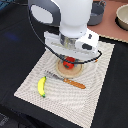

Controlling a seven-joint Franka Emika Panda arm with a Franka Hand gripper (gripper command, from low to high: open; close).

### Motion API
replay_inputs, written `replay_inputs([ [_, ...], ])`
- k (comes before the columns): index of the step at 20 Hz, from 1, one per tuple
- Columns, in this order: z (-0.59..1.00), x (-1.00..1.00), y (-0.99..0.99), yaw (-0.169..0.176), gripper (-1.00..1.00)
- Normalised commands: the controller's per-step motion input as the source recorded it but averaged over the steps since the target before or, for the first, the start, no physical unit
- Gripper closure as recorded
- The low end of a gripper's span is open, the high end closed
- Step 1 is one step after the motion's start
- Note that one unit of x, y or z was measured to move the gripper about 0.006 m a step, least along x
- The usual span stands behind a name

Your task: Interact with the objects in diverse but meaningful ways.

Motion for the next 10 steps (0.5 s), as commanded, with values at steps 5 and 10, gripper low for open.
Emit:
replay_inputs([
  [5, -0.09, 0.05, -0.02, 0.059, 1.00],
  [10, 0.68, 0.06, 0.01, -0.005, 1.00],
])
